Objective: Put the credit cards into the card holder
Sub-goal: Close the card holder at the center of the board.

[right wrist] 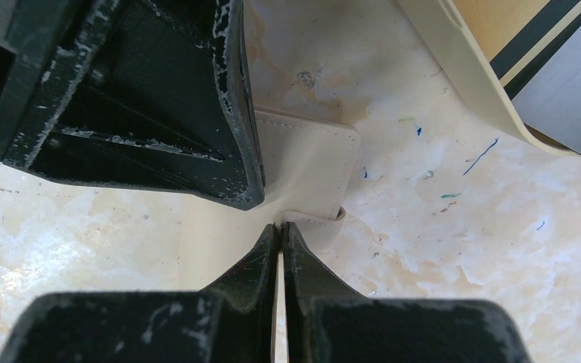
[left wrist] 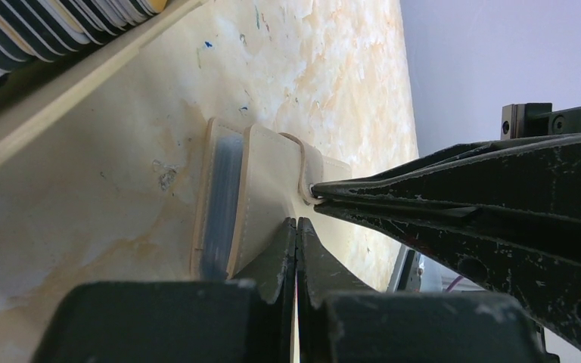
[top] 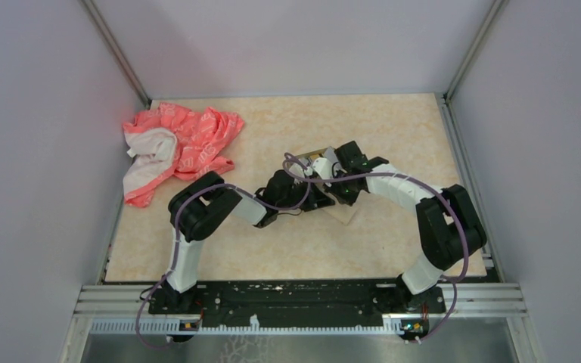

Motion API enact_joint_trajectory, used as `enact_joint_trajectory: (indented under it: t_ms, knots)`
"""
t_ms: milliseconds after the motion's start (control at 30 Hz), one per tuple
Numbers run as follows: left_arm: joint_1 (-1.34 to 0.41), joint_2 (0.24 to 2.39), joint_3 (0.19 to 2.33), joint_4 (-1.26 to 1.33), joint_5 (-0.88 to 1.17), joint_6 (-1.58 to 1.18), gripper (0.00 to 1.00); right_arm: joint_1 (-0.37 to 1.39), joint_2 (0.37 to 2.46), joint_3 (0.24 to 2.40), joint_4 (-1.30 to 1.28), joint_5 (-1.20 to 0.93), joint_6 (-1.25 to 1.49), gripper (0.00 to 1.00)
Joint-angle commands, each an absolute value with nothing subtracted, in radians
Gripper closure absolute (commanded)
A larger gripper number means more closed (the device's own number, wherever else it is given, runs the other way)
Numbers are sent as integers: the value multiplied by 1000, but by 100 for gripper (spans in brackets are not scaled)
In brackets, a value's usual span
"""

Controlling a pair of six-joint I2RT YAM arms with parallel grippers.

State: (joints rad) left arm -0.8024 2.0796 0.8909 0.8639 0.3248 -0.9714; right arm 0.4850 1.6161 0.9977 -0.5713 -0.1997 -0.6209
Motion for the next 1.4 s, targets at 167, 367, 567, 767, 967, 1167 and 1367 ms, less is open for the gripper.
enact_joint_trajectory:
  t_ms: [167,367,567,767,967,1167,1367]
  knots:
    - [-804,2124,810,831,333,-982,100,545,1721,861,-679,-170,-629,100]
    - [-803,2126,801,864,344,-994,100,547,1729,857,-679,-165,-629,100]
    - [-799,2132,784,900,354,-1013,100,573,1727,837,-676,-141,-636,100]
    - [-795,2131,766,942,363,-1032,100,592,1726,824,-679,-140,-640,100]
    - [-794,2102,749,959,364,-1040,100,607,1734,813,-672,-117,-640,100]
    - [-786,2062,704,994,369,-1052,100,641,1735,785,-659,-69,-643,100]
    - [-775,2045,661,1036,375,-1070,100,668,1739,773,-658,-55,-644,100]
